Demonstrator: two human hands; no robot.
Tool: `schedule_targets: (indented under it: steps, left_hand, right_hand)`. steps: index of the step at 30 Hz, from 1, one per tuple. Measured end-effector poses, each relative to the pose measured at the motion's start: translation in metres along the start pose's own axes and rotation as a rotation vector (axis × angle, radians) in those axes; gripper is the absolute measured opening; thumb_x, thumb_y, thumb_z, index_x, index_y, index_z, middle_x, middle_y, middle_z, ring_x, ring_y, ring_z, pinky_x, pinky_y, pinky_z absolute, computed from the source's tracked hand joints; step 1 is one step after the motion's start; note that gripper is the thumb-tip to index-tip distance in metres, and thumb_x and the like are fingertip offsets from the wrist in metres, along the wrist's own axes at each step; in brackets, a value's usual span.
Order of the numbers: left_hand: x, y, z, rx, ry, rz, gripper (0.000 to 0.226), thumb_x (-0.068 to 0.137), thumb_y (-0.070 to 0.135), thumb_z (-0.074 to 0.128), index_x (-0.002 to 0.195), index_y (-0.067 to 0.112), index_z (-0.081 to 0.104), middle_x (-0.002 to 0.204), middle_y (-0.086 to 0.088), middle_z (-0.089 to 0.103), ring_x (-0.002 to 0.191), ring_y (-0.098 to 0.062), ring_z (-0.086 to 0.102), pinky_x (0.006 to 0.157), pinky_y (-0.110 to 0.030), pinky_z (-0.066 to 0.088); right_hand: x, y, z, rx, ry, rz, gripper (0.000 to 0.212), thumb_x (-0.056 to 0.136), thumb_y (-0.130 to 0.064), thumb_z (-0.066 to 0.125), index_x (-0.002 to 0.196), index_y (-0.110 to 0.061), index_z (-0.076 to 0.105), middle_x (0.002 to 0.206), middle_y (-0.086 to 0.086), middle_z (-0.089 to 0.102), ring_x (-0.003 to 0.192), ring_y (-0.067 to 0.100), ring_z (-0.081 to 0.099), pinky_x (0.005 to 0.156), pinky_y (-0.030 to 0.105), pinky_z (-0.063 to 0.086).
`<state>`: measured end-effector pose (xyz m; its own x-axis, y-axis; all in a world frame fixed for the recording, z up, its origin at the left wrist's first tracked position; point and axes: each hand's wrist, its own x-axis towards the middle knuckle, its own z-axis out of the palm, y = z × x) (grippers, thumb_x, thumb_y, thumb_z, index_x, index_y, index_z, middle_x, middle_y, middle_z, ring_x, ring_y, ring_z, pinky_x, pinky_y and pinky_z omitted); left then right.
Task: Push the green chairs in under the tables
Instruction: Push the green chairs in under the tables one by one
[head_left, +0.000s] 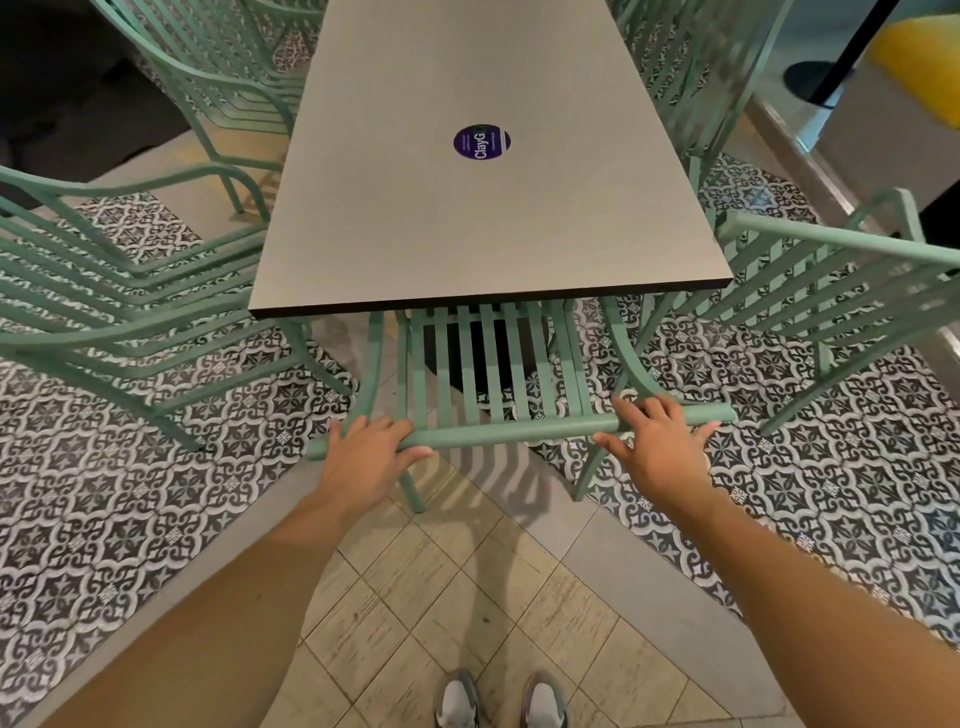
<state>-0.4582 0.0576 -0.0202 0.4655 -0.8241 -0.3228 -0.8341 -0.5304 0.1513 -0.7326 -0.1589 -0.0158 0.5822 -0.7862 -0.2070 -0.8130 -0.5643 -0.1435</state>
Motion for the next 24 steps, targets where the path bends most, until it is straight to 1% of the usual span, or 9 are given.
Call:
schedule_targets:
  steps: [3,6,10,14,17,20,24]
  left_hand:
    - [-0.001,-0.004,-0.001,0.011,0.008,-0.006,0.062,0.082,0.075,0.018,0.112,0.035,0.056,0.111,0.014,0.058,0.110,-0.019,0.050,0.110,-0.057,0.023]
    - [-0.002,-0.004,-0.002,-0.005,0.011,0.001,0.058,0.083,0.074,0.021,0.110,0.036,0.056,0.106,0.016,0.058,0.108,-0.017,0.051,0.110,-0.058,0.023]
    - [-0.003,-0.003,-0.003,-0.008,0.004,0.000,0.052,0.086,0.071,0.026,0.110,0.036,0.056,0.107,0.016,0.058,0.109,-0.017,0.051,0.111,-0.058,0.022]
    - [-0.002,-0.005,-0.004,-0.010,-0.001,0.000,0.061,0.081,0.075,0.019,0.111,0.037,0.056,0.108,0.016,0.058,0.108,-0.017,0.049,0.109,-0.057,0.024]
    - [-0.001,-0.010,-0.006,-0.015,-0.007,0.030,0.069,0.075,0.079,0.012,0.109,0.036,0.055,0.103,0.016,0.057,0.104,-0.016,0.049,0.105,-0.052,0.029]
    - [-0.001,-0.017,-0.007,-0.006,0.010,0.048,0.073,0.077,0.078,0.013,0.113,0.033,0.058,0.105,0.014,0.060,0.103,-0.016,0.049,0.104,-0.051,0.030]
    - [-0.001,-0.024,-0.008,0.006,-0.024,0.032,0.070,0.080,0.076,0.016,0.117,0.033,0.056,0.106,0.014,0.059,0.109,-0.018,0.049,0.107,-0.054,0.028]
  right_hand:
    - [-0.003,-0.006,0.001,0.019,0.009,-0.002,0.055,0.090,-0.062,0.036,0.135,-0.031,0.045,0.131,0.000,0.047,0.140,0.023,0.020,0.100,0.080,0.011]
    - [-0.004,-0.008,0.003,0.026,0.011,-0.001,0.056,0.090,-0.063,0.035,0.135,-0.031,0.046,0.131,0.000,0.047,0.141,0.022,0.018,0.099,0.081,0.009]
    - [-0.004,-0.007,0.003,0.031,0.009,-0.003,0.057,0.090,-0.064,0.034,0.136,-0.032,0.045,0.131,0.000,0.047,0.141,0.022,0.018,0.099,0.081,0.008]
    - [-0.004,-0.007,0.002,0.038,0.004,-0.003,0.059,0.089,-0.064,0.033,0.137,-0.032,0.045,0.131,0.000,0.048,0.141,0.022,0.019,0.099,0.081,0.008]
    - [-0.005,-0.011,0.000,0.039,-0.001,0.003,0.058,0.090,-0.063,0.034,0.138,-0.031,0.044,0.133,0.000,0.047,0.141,0.022,0.018,0.100,0.080,0.007]
    - [-0.008,-0.019,0.001,0.022,-0.005,0.021,0.056,0.092,-0.062,0.037,0.138,-0.031,0.043,0.134,-0.001,0.046,0.141,0.022,0.018,0.100,0.079,0.007]
    - [-0.011,-0.026,0.004,0.006,-0.004,0.011,0.054,0.092,-0.061,0.035,0.136,-0.030,0.044,0.134,0.000,0.045,0.140,0.022,0.019,0.100,0.079,0.008]
